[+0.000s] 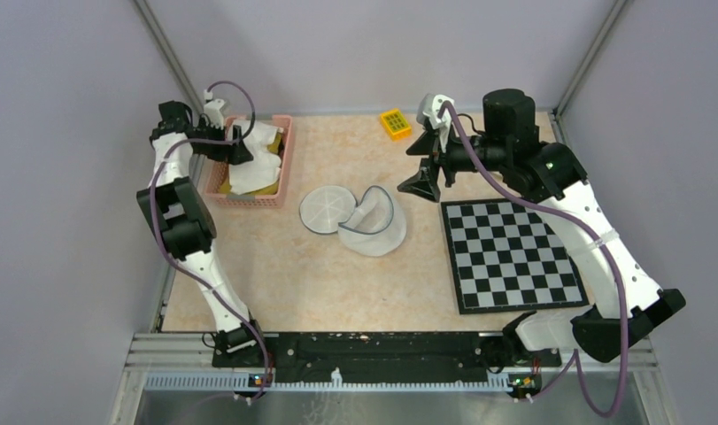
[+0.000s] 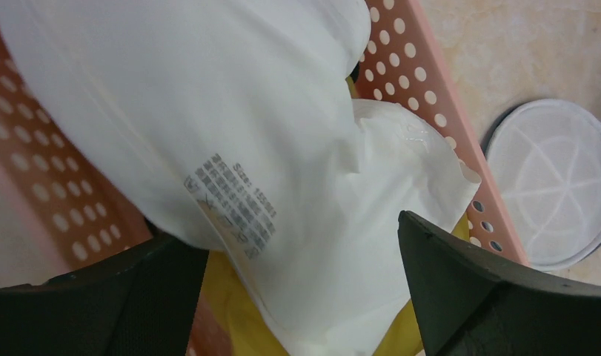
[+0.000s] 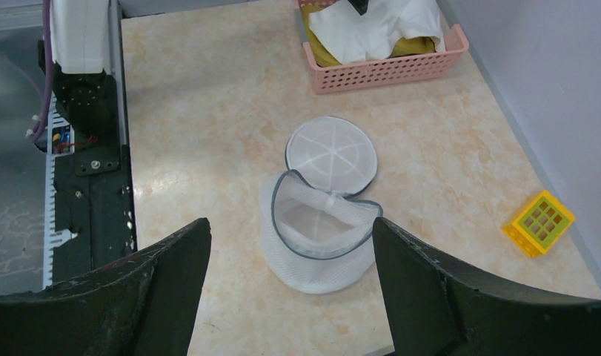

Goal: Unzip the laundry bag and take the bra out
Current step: Place the bra in the bin.

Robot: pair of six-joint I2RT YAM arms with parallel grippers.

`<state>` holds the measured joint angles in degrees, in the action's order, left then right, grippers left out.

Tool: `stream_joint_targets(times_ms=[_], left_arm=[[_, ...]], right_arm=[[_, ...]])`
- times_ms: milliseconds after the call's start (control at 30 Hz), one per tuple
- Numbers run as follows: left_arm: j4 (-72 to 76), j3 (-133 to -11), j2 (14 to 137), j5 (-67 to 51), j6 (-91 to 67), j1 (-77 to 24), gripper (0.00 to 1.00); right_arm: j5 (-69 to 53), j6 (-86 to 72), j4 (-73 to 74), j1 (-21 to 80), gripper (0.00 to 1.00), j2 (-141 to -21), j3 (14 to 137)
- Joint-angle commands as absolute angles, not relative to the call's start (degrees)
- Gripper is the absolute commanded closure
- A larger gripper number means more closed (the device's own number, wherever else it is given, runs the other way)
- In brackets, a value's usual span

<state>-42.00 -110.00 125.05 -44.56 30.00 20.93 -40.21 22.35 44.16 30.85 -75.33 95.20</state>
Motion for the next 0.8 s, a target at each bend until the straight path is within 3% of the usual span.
stream_joint_targets(times_ms=[0,167,333,767], left_arm=[[-35.23,-106.22,114.41,-36.01,28.14,20.87,0.01],[-32.1,-102.17,109.74,-36.79,28.11,20.56,0.01],[-29.54,-104.75,112.2,-35.66,24.03,18.63,0.12],[-26.9,-119.22,132.25,-38.85,13.2,17.02,0.22]], right_arm=[[-40.87,22.06,43.06,30.59,0.21,-74.53,94.92],[-40.56,22.37,43.02,30.58,0.21,-74.26,94.35],[-40.86,21.83,42.45,30.59,0.21,-74.35,93.52],[-38.88,20.44,43.32,30.51,0.21,-73.68,90.44]])
